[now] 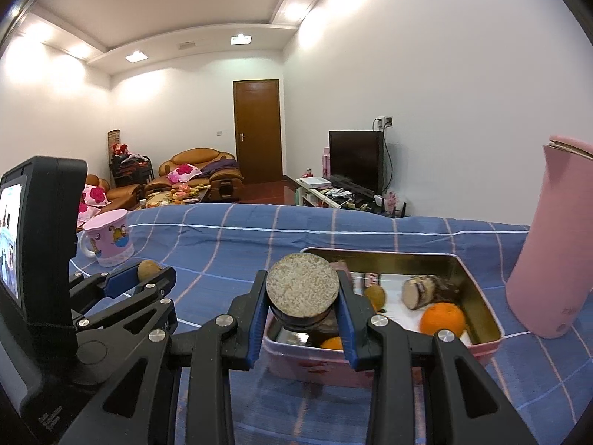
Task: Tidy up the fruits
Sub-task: 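Carry the kiwi and jar over the tin tray with both grippers, then lower the kiwi and jar into the tin tray and open both grippers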
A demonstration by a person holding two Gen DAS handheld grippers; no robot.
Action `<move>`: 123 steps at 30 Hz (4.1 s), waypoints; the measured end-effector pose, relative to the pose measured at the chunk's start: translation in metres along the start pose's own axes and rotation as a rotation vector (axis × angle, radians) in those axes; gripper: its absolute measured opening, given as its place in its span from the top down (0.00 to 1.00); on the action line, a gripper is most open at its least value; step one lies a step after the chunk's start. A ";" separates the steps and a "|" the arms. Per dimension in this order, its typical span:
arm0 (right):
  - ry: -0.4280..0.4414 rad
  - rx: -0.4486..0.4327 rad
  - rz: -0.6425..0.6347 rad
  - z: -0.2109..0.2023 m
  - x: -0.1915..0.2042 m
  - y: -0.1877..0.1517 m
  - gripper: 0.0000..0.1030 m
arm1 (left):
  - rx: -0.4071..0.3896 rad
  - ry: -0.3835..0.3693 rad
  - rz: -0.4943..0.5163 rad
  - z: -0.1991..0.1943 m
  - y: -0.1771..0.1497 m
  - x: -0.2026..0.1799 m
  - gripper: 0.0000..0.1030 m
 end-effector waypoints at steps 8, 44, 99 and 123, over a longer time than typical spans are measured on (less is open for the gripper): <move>-0.025 0.009 0.026 -0.008 -0.025 -0.006 0.65 | 0.007 -0.035 0.027 -0.004 -0.005 -0.029 0.72; -0.138 0.022 0.056 -0.034 -0.094 -0.021 0.65 | 0.030 -0.159 0.119 -0.019 -0.023 -0.129 0.72; 0.060 0.238 0.253 0.082 -0.129 -0.027 0.65 | 0.134 -0.242 0.117 0.050 0.000 -0.160 0.72; 0.138 0.118 0.264 0.054 -0.119 -0.020 0.33 | -0.019 -0.140 0.242 0.018 0.001 -0.167 0.00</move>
Point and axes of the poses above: each gripper's, at about its wrist camera, not at the fingertips, and z roughly the way its jaws point, x to its left, y to its top, the point moved 6 cm from there along z, roughly the way its jaws point, and after that the axes turned 11 degrees about -z, right-handed, at the moved point
